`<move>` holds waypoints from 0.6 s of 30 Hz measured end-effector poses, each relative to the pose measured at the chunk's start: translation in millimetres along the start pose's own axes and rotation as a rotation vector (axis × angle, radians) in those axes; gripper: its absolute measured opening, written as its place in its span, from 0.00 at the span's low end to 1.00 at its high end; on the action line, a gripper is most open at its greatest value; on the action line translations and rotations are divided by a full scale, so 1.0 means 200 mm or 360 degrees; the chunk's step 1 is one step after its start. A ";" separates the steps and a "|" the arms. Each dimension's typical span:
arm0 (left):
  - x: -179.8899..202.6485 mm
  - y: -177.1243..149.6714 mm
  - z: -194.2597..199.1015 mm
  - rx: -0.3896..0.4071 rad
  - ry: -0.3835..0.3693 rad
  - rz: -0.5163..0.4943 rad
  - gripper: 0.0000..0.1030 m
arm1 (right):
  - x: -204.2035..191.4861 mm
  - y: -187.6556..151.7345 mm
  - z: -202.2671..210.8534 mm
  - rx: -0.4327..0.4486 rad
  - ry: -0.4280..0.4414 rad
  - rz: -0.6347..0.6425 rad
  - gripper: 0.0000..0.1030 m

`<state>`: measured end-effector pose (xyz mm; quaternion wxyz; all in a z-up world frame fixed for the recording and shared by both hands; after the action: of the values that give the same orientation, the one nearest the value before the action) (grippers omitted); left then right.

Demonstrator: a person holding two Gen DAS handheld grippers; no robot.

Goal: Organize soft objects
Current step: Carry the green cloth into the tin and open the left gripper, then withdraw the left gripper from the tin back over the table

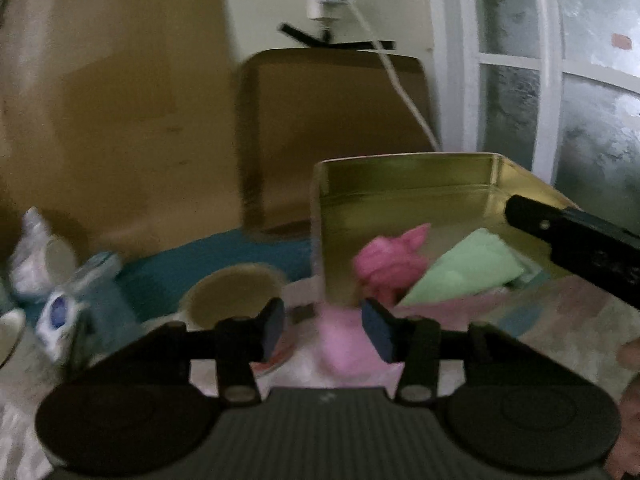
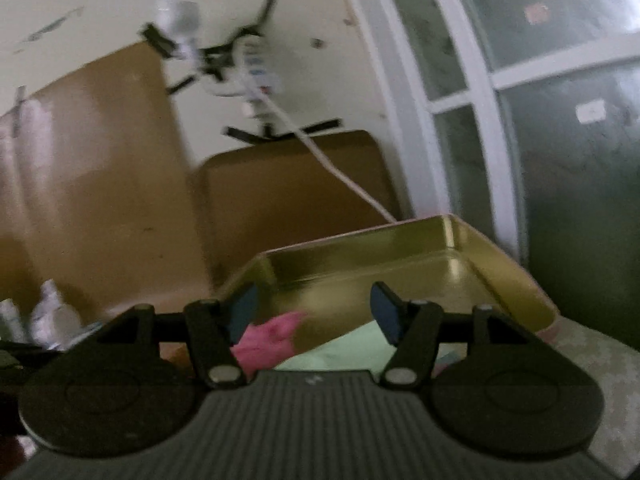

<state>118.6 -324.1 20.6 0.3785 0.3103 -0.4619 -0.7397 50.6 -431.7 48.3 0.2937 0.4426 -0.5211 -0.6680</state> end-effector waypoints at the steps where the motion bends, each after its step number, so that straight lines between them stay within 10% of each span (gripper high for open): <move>1: -0.04 -0.02 0.04 0.0001 0.0020 0.0012 0.43 | -0.05 0.00 0.03 0.0005 0.0026 0.0011 0.63; 18: -0.79 -0.50 0.47 -0.0130 0.0426 0.0274 0.45 | -0.79 -0.30 0.14 -0.0260 0.0512 0.0255 0.63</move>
<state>97.6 -120.0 -19.1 0.5108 0.3498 -0.4018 -0.6747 98.6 -267.3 37.1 0.4604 0.4755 -0.4450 -0.6033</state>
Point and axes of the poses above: each gripper's, at about its wrist camera, not at the fingertips, and z roughly against the way its jaws point, x to its right, y to its top, the point moved 7 cm from there along -z, roughly the way its jaws point, and after that the axes turned 11 degrees about x, right-handed, at the moved point
